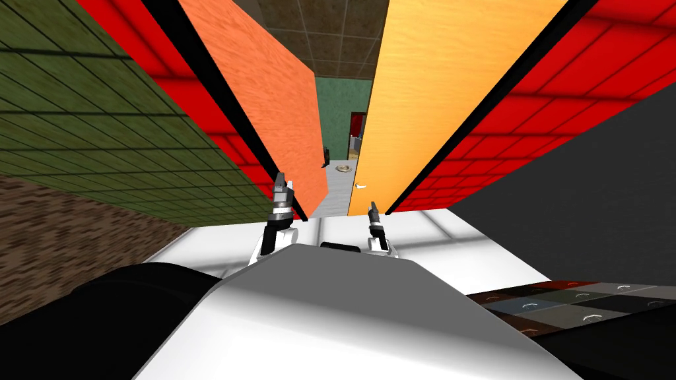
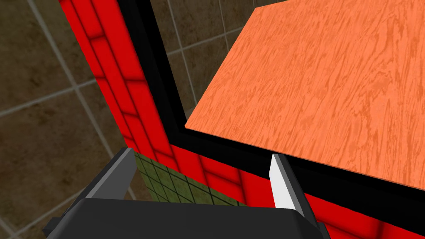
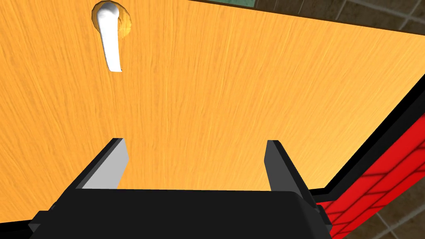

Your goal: Push the door open

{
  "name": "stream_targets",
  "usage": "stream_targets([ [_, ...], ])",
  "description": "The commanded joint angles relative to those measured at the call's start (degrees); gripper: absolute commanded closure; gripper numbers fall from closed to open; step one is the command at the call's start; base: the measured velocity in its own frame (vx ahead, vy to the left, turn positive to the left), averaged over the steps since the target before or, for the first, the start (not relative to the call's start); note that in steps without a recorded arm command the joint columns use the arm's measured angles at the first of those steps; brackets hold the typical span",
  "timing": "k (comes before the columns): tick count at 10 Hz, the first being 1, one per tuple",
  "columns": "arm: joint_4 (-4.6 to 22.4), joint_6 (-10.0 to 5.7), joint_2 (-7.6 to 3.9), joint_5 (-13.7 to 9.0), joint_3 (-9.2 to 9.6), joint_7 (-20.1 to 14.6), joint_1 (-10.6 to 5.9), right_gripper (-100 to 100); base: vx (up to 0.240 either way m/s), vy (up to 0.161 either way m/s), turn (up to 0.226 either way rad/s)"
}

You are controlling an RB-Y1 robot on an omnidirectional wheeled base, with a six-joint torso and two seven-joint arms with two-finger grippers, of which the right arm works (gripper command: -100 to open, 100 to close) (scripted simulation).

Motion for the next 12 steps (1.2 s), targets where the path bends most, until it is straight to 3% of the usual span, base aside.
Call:
stream_targets([
  [1, 2.3, -0.52, 0.3, 0.1, 0.1, -0.2, -0.77, -100, 0.085, -0.061, 0.027],
  [8, 10.6, -1.62, 1.65, 0.6, 0.5, -0.9, -3.82, -100, 0.092, -0.065, 0.032],
  [12, 16.8, -2.42, 3.05, 1.0, 0.79, -1.4, -6.07, -100, 0.128, -0.09, 0.04],
])
